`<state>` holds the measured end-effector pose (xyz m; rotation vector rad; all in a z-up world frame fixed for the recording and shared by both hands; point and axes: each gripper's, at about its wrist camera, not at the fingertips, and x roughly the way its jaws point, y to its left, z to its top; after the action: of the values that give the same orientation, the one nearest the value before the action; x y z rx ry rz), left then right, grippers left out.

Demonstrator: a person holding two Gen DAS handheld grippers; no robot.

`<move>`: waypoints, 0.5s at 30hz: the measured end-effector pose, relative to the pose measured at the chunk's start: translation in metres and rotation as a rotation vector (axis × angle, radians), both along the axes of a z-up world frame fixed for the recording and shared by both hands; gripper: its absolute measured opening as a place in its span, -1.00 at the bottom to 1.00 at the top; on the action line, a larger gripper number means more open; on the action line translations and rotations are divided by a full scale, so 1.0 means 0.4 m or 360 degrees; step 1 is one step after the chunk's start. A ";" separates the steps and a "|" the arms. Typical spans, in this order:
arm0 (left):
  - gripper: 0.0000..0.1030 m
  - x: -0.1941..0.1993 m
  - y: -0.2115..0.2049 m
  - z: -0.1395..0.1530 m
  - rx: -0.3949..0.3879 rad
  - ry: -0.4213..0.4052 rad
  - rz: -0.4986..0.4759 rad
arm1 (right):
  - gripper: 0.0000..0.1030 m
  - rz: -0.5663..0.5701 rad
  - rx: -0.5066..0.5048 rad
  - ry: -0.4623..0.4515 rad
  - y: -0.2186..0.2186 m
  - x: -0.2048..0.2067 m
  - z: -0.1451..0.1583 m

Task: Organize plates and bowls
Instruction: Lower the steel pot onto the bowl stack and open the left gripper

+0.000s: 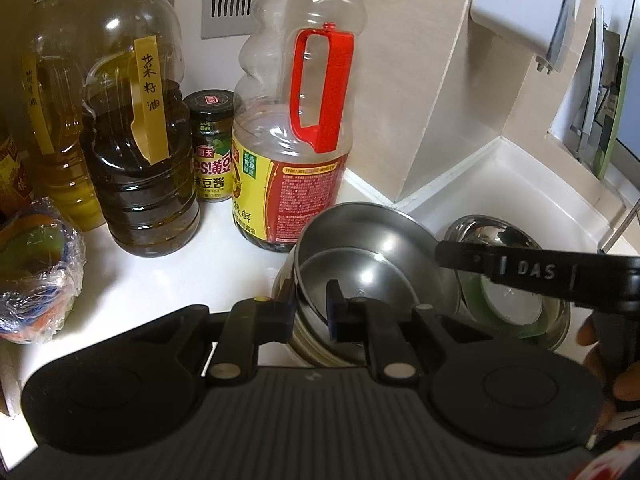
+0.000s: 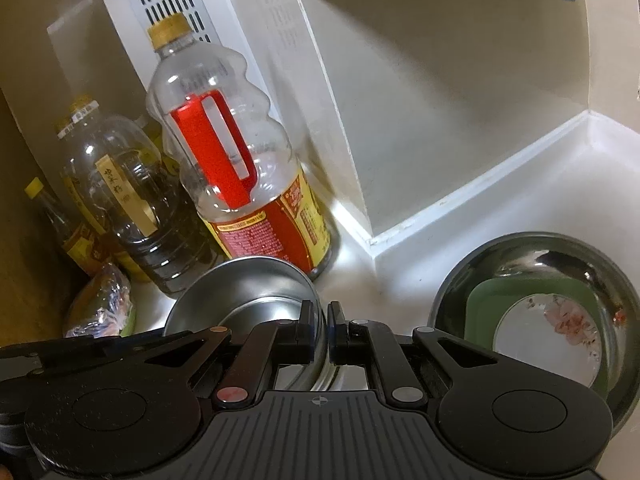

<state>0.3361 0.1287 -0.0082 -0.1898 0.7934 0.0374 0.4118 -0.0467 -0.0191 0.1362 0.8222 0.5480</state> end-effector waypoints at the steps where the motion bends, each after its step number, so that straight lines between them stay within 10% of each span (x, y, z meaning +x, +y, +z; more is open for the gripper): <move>1: -0.74 -0.002 -0.001 -0.002 0.0006 -0.0001 -0.0003 | -0.87 0.0005 0.0004 -0.0013 -0.004 -0.006 0.001; 15: -0.74 -0.028 -0.004 0.002 -0.0004 -0.0003 -0.0001 | -0.87 -0.0008 0.0034 -0.0012 -0.021 -0.036 -0.008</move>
<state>0.3250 0.1272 -0.0074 -0.1921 0.7915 0.0358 0.3974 -0.0550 -0.0222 0.1556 0.8087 0.5525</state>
